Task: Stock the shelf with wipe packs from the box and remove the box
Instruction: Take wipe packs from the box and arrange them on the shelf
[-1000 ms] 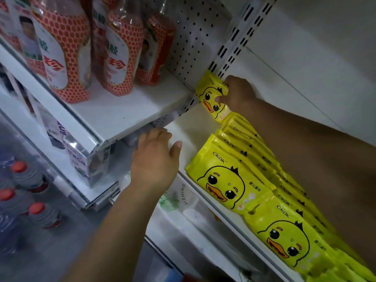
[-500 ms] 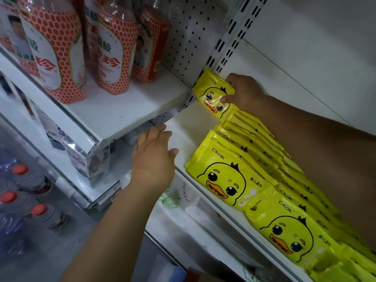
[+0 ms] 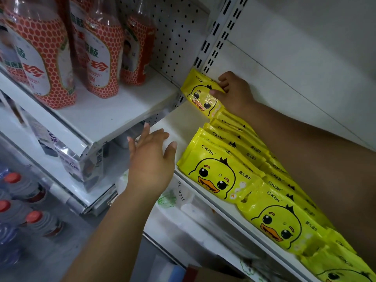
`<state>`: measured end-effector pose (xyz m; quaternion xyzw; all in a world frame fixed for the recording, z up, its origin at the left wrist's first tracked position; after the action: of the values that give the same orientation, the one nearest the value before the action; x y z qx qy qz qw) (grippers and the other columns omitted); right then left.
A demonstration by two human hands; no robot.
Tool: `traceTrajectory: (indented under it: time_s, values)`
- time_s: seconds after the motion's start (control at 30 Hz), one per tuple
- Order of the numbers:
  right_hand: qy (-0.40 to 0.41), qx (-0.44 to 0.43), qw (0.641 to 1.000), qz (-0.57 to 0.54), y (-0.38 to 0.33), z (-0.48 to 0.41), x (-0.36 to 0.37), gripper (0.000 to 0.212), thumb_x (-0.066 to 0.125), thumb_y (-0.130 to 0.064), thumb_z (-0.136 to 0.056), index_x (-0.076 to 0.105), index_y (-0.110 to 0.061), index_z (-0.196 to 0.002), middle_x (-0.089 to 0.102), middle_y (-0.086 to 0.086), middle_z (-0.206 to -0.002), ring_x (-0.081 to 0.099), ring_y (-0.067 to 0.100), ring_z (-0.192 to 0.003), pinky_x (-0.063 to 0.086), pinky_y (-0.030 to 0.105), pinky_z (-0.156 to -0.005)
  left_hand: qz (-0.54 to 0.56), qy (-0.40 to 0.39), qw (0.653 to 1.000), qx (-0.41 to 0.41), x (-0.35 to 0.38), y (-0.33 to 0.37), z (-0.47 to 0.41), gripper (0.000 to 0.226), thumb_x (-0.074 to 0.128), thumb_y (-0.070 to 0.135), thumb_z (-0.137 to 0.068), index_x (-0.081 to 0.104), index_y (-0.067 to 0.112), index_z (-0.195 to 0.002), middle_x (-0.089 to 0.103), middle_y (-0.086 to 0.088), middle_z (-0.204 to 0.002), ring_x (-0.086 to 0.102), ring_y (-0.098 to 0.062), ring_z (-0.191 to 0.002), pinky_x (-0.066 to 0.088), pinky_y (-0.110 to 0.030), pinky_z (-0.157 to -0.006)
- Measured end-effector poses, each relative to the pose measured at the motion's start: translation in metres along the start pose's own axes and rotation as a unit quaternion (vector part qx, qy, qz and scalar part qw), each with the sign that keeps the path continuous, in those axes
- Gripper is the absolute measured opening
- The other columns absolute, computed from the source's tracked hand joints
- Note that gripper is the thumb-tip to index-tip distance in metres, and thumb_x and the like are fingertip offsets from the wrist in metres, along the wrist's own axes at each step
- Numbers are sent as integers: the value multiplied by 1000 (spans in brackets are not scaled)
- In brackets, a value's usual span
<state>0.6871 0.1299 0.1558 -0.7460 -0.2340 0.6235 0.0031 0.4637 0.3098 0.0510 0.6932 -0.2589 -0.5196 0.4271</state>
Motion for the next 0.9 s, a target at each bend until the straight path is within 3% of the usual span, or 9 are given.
traceTrajectory:
  time_s: [0.13,0.23,0.33,0.4,0.47,0.53,0.7,0.9]
  values:
    - [55,-6,998,-2,-2,33,-24,41,66,-38,-95,59,-10,-124,65,8,-122,59,26,-116,46,37,-98,40,20,999,23,-3,12,10,31,54,27,-104,66,11,-127,60,-3,-143,22,-15,-154,-8,-40,-125]
    - [97,-19,995,-23,-9,79,-53,34,60,-39,-99,63,-13,-121,66,3,-122,58,23,-117,40,27,-92,94,54,993,48,-7,27,23,23,58,20,-102,70,12,-119,63,-1,-137,30,-12,-150,16,-39,-126]
    - [119,-27,992,-30,-18,141,-80,32,58,-38,-100,65,-17,-123,65,0,-123,56,20,-120,36,22,-93,122,60,987,89,-4,47,40,22,59,25,-101,72,15,-115,66,4,-132,41,-8,-141,36,-32,-113]
    - [132,-38,990,-26,-19,188,-94,33,60,-36,-100,66,-16,-126,64,3,-124,55,21,-121,36,20,-96,115,51,983,134,2,65,54,27,57,30,-98,73,15,-114,67,3,-129,48,-11,-132,43,-39,-108]
    - [144,-54,988,-1,-14,235,-104,37,60,-35,-99,65,-13,-128,64,6,-126,55,23,-121,39,25,-99,93,54,976,188,9,83,72,27,59,29,-96,73,13,-114,66,-1,-130,50,-17,-130,43,-42,-108]
    - [141,-49,989,21,0,281,-107,42,57,-38,-99,63,-12,-131,64,6,-130,54,23,-121,40,30,-101,63,53,969,234,17,99,94,27,62,26,-96,72,10,-115,64,-4,-133,50,-23,-131,38,-35,-111]
    - [124,10,992,18,38,399,-104,44,57,-39,-99,61,-13,-134,62,3,-135,51,21,-124,36,28,-104,23,-41,959,278,55,117,158,30,61,29,-96,71,10,-116,67,-4,-129,54,-25,-123,34,-21,-106]
    - [34,87,996,-11,70,544,-55,42,59,-39,-99,61,-15,-132,63,1,-131,52,21,-124,43,36,-104,-105,-212,925,297,122,102,263,47,52,43,-96,67,10,-125,64,-9,-135,55,-34,-124,48,-46,-101]
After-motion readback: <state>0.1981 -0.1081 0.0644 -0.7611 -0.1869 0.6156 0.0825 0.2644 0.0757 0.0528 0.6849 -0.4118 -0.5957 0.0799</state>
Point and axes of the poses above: each hand's wrist, its own z-axis away from the middle knuckle, its own x-axis out of the palm, y = z × x, the point moved 10 cm from there along -z, towards the middle knuckle
